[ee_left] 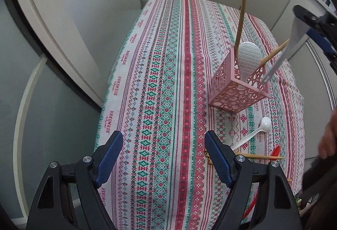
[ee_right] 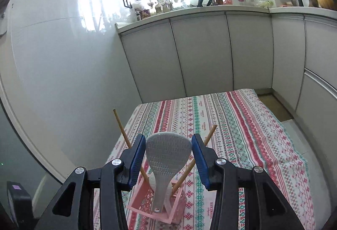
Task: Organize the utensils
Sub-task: 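Lower the rice paddle in the right gripper into the basket and open, then move the left gripper to the chopsticks and grasp one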
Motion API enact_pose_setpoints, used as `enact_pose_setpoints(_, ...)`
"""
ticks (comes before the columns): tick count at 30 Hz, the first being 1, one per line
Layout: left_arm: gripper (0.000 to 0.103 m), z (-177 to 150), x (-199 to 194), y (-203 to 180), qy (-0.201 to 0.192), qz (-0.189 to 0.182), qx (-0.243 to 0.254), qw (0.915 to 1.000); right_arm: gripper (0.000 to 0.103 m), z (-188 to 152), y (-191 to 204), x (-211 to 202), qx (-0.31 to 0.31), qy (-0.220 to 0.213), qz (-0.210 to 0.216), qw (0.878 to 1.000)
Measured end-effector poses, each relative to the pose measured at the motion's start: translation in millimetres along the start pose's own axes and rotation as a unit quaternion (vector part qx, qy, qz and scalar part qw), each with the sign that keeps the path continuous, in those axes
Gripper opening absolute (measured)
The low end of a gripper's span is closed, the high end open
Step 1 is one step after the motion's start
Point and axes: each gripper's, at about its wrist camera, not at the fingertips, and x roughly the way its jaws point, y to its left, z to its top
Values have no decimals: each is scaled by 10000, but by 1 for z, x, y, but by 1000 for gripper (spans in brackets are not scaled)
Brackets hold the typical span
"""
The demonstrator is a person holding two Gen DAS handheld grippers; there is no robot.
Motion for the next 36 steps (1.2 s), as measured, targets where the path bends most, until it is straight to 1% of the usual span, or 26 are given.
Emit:
enact_pose_setpoints(2,82,1,-1,-1,-11,-20,38,10000,46,-6,6,8,-126,-40,-124,9998)
enact_pose_setpoints(5,82,1,1,-1,17,-29,76,10000,46,-15,13,18,-201,-5,-182,9996)
enact_pose_setpoints(10,82,2,3,-2,41,-20,93,9999,47,-26,20,27,-245,215,-44,9995)
enact_pose_setpoints(11,82,2,3,-2,36,-22,87,10000,48,-27,21,27,-271,246,10,9993)
enact_pose_setpoints(14,82,2,2,-2,19,-17,74,10000,63,-25,22,19,-281,268,94,9992)
enact_pose_setpoints(19,82,-2,2,-6,66,-61,129,9999,64,-20,15,-6,-425,394,132,9982)
enact_pose_setpoints(20,82,-2,2,-6,93,-87,129,9998,65,-19,12,-12,-468,457,140,9978)
enact_pose_setpoints(21,82,-4,3,-7,128,-128,127,9998,69,-19,9,-17,-503,512,138,9973)
enact_pose_setpoints(26,82,-12,3,-15,292,-297,173,9990,78,-24,-12,-45,-654,975,50,9931)
enact_pose_setpoints(29,82,-18,3,-25,355,-325,311,9984,84,-34,-27,-57,-720,1376,-60,9878)
enact_pose_setpoints(30,82,-20,3,-29,369,-326,364,9981,84,-38,-33,-60,-755,1508,-107,9856)
enact_pose_setpoints(34,82,-28,3,-45,443,-356,594,9966,85,-57,-51,-64,-828,2136,-284,9730)
enact_pose_setpoints(36,82,-32,4,-53,485,-374,679,9958,85,-69,-63,-61,-761,2538,-384,9635)
